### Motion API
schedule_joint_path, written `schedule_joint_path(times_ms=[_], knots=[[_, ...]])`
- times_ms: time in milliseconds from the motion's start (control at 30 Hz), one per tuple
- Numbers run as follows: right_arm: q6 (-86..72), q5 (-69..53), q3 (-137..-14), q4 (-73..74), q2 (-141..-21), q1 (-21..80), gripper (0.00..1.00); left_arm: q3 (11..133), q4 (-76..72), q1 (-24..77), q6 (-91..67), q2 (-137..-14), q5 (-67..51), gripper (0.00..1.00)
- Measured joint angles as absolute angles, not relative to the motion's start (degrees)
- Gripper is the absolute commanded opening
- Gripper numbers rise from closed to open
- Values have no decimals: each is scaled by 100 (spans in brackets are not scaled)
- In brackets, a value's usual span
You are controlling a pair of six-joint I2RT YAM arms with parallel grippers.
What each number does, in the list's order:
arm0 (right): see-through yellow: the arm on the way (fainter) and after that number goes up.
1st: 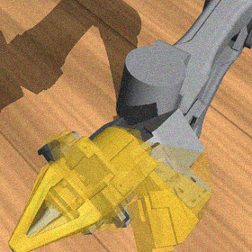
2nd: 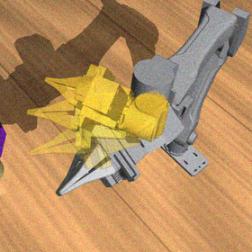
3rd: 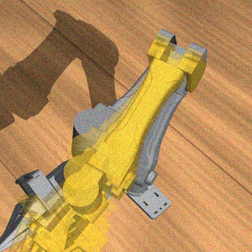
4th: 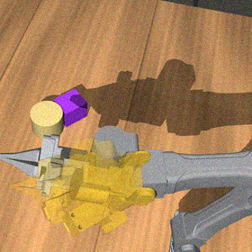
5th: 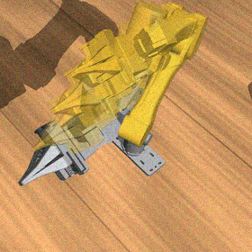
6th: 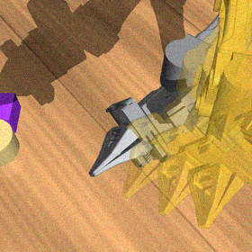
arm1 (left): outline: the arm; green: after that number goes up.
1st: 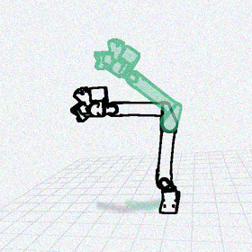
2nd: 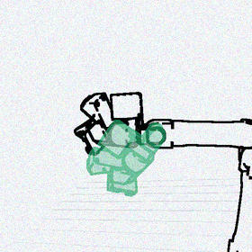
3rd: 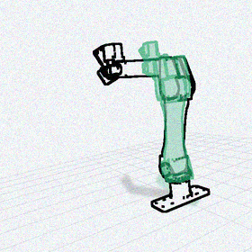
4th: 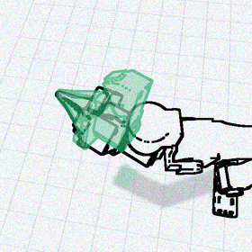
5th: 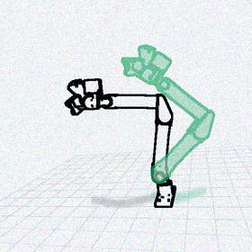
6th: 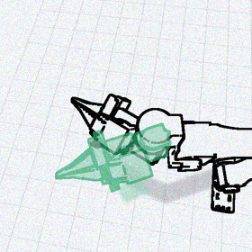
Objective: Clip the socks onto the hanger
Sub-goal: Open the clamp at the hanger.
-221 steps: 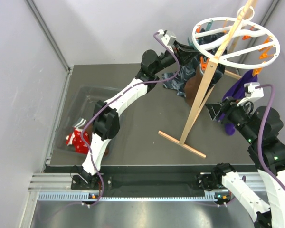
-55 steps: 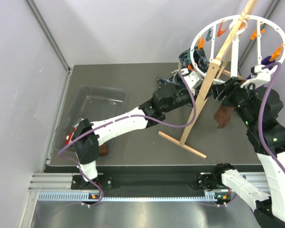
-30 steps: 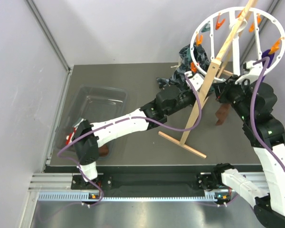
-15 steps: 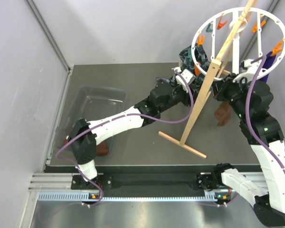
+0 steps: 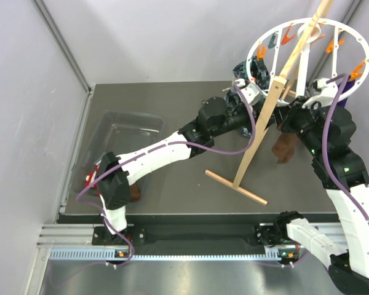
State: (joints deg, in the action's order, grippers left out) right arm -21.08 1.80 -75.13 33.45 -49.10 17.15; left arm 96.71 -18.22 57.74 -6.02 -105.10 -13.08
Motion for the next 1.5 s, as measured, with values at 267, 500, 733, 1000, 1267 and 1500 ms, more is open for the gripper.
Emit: schedule_joint_path(times_ms=[267, 500, 733, 1000, 1267, 1500], knots=[[-2115, 165, -7513, 3435, -4834, 1715, 0, 9859, -1664, 5774, -742, -10820, -1385, 55], [-2117, 163, -7513, 3435, -4836, 1715, 0, 9861, -1667, 5774, -810, -10836, -1409, 41], [-2126, 185, -7513, 3437, -4775, 1715, 1, 9859, -1671, 5774, -755, -10833, -1168, 11], [-2119, 294, -7513, 3428, -4611, 1715, 38, 9802, -1669, 5774, -690, -10831, -1059, 0], [-2119, 279, -7463, 3247, -4657, 1715, 42, 9682, -1782, 5771, -690, -10794, -1061, 0], [-2231, 244, -7118, 2812, -4683, 1715, 27, 9638, -1798, 5769, -692, -10770, -1092, 0]])
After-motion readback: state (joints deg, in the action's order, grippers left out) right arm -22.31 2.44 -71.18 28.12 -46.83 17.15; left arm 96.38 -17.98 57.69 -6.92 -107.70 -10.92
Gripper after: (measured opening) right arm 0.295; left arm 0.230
